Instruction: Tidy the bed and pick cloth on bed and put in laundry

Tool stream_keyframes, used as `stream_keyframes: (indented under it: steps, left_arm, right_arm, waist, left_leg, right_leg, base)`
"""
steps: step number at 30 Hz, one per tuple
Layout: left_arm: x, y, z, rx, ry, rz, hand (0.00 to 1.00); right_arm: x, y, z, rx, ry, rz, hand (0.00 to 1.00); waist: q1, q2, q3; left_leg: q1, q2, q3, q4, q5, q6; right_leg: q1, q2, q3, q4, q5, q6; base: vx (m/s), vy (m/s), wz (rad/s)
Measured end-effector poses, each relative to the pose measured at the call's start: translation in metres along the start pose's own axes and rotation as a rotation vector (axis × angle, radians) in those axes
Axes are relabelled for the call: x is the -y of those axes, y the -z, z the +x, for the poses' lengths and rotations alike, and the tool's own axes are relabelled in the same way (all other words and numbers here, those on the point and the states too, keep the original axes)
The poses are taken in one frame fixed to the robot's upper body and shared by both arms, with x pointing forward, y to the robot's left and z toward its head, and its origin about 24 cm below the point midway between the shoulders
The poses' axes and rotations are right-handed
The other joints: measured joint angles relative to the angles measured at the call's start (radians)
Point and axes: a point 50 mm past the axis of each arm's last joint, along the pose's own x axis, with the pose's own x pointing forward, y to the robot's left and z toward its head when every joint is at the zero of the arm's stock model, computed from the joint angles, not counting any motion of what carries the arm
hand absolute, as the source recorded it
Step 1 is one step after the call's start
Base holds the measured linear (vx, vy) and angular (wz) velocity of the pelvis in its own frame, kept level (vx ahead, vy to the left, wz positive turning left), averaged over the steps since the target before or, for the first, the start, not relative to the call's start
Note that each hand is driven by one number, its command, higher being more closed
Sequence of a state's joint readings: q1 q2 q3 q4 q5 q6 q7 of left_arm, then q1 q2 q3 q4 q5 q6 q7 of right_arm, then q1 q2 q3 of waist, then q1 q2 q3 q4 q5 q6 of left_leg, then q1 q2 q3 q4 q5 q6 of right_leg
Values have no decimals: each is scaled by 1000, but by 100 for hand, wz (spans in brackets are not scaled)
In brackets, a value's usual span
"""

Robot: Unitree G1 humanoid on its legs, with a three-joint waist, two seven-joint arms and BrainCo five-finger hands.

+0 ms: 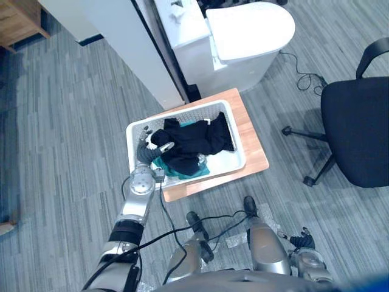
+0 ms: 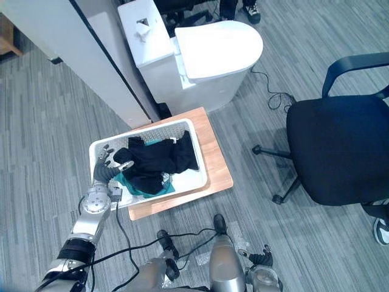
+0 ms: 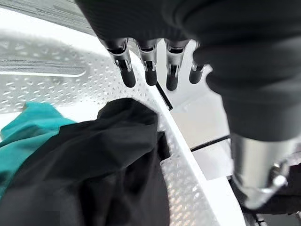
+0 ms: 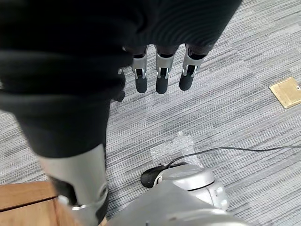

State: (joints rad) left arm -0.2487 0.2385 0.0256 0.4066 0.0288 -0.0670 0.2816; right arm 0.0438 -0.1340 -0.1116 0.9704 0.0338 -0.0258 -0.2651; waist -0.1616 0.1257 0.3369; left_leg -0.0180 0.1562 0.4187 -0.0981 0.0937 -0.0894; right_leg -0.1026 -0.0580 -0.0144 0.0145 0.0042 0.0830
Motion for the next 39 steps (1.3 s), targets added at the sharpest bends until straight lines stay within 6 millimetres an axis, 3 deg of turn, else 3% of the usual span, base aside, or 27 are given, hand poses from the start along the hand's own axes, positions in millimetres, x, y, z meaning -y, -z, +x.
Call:
stream_keyframes:
  steps: [6, 12, 17, 20, 24, 26, 27, 29, 31, 34, 37, 39]
  left_arm:
    - [-39, -15, 9, 71, -100, 17, 0]
    - [-75, -17, 11, 89, -208, 33, 0]
    - [-110, 4, -3, 19, -307, 34, 0]
    - [-123, 34, -16, -97, -347, 27, 0]
    - [-142, 94, -56, -351, -430, 5, 0]
    - [-147, 133, -94, -533, -456, -10, 0]
    - [-146, 143, -106, -584, -460, -15, 0]
    - [-128, 179, -154, -793, -450, -62, 0]
    - [-111, 199, -191, -948, -415, -86, 0]
    - [-86, 217, -243, -1145, -353, -95, 0]
    - [-62, 223, -276, -1257, -261, -92, 0]
    - [-47, 224, -285, -1296, -186, -68, 0]
  right_arm:
    - [3, 19, -4, -57, -20, -13, 0]
    - [5, 32, -8, -89, -41, -17, 0]
    - [1, 36, -11, -99, -65, -16, 0]
    - [1, 41, -13, -112, -82, -28, 0]
    - [-1, 45, -15, -119, -102, -42, 0]
    - [-3, 47, -16, -123, -120, -51, 0]
    - [-3, 48, -16, -128, -122, -51, 0]
    - [-3, 53, -18, -145, -134, -64, 0]
    - [-4, 56, -19, -156, -146, -75, 0]
    - [-7, 59, -20, -159, -163, -100, 0]
    - [-8, 57, -19, -152, -172, -106, 0]
    - [-7, 57, -19, -151, -170, -107, 0]
  waist:
    - [18, -5, -77]
    - [67, -26, -117]
    - [74, -52, -141]
    - [104, -65, -167]
    - [122, -79, -177]
    - [125, -89, -187]
    - [126, -91, -188]
    - [144, -97, -206]
    - [152, -103, -210]
    - [155, -111, -223]
    - [157, -111, -229]
    - [155, -105, -233]
  left_leg:
    - [16, 4, -41, 0, 0, 0]
    - [36, 1, -67, -4, 0, 1]
    - [38, -5, -99, -4, 1, 1]
    - [43, -8, -106, -3, 0, 1]
    - [77, -10, -115, -4, -10, -5]
    - [80, -10, -127, -5, -11, -6]
    - [83, -10, -128, -5, -11, -6]
    - [89, -11, -126, -6, -16, -8]
    - [96, -10, -124, -6, -17, -8]
    - [111, -5, -118, -6, -26, -13]
    - [125, 0, -95, -6, -33, -21]
    - [133, 1, -82, -6, -36, -21]
  right_leg:
    - [45, 2, -32, -16, 0, -1]
    - [86, -2, -56, -34, -2, -4]
    - [113, -8, -87, -46, -6, -2]
    - [127, -11, -90, -49, -7, -2]
    - [166, -13, -107, -50, -20, -6]
    - [178, -13, -114, -51, -27, -6]
    - [181, -13, -116, -51, -29, -6]
    - [182, -14, -116, -50, -34, -3]
    - [189, -15, -115, -50, -36, -4]
    - [201, -15, -111, -48, -45, -5]
    - [200, -12, -101, -39, -48, -7]
    - [196, -12, -87, -31, -54, -12]
  base:
    - [-1, -11, 17]
    - [-43, -6, 13]
    - [8, -7, 19]
    - [64, -9, 11]
    - [52, -7, 10]
    - [28, -11, 15]
    - [-4, -5, 11]
    - [-4, 1, 2]
    - [0, 0, 0]
    - [0, 0, 0]
    - [-18, -6, -15]
    - [-23, 9, -23]
